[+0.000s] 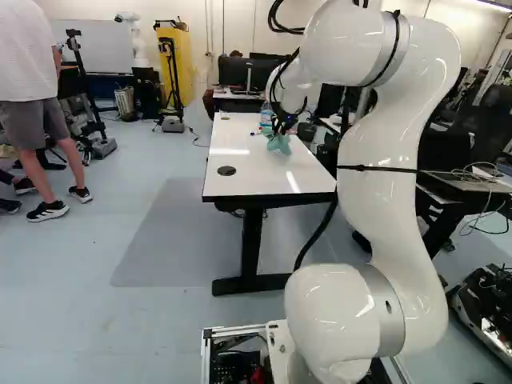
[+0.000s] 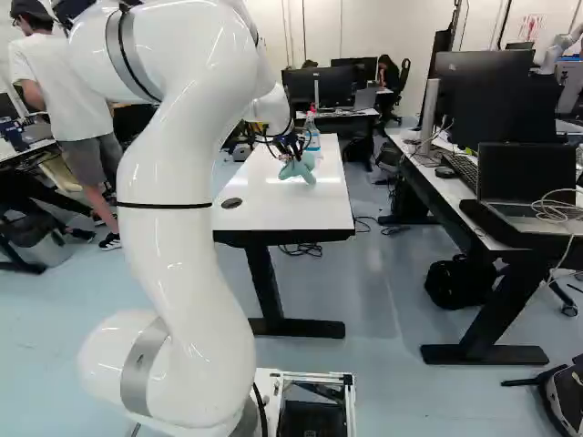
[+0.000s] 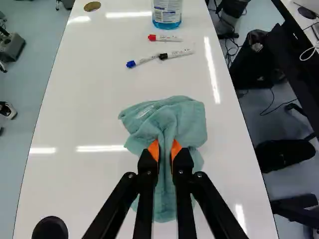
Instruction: Clean the table with the green towel
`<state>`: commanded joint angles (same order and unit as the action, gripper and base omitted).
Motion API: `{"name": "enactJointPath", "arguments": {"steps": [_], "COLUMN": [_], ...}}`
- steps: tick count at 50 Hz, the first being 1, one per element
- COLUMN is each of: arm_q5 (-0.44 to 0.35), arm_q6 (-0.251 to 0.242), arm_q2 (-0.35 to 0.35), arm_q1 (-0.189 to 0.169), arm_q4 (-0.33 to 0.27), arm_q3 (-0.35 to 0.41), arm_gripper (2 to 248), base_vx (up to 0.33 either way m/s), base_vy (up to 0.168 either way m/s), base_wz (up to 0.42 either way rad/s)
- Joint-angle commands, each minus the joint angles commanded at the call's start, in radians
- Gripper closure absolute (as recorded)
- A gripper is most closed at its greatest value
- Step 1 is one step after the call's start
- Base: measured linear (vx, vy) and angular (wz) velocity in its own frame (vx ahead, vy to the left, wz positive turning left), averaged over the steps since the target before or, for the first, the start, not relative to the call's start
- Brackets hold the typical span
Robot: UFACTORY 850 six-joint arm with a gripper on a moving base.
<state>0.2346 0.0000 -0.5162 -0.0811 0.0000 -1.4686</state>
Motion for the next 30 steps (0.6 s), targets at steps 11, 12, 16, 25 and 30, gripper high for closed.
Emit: {"name": "enactJointPath", "arguments": {"steps": [11, 12, 16, 25, 30], "arm_q5": [0.0, 0.0, 0.0, 0.0, 0.0], "arm_q6": [0.0, 0.0, 0.0, 0.0, 0.0], "arm_q2": [-0.035, -0.038, -0.046, -0.064, -0.074], "arm_q1": [0.001, 0.001, 0.001, 0.001, 0.001], "arm_q4": [0.0, 0.0, 0.0, 0.0, 0.0], "arm_q3": [-0.033, -0.034, -0.035, -0.037, -0.038], "arm_gripper": [202, 202, 202, 202, 202], "base_vx": [0.0, 0.0, 0.0, 0.0, 0.0], "base_vy": [0.0, 0.0, 0.0, 0.0, 0.0], "base_wz": [0.0, 0.0, 0.0, 0.0, 0.0]}}
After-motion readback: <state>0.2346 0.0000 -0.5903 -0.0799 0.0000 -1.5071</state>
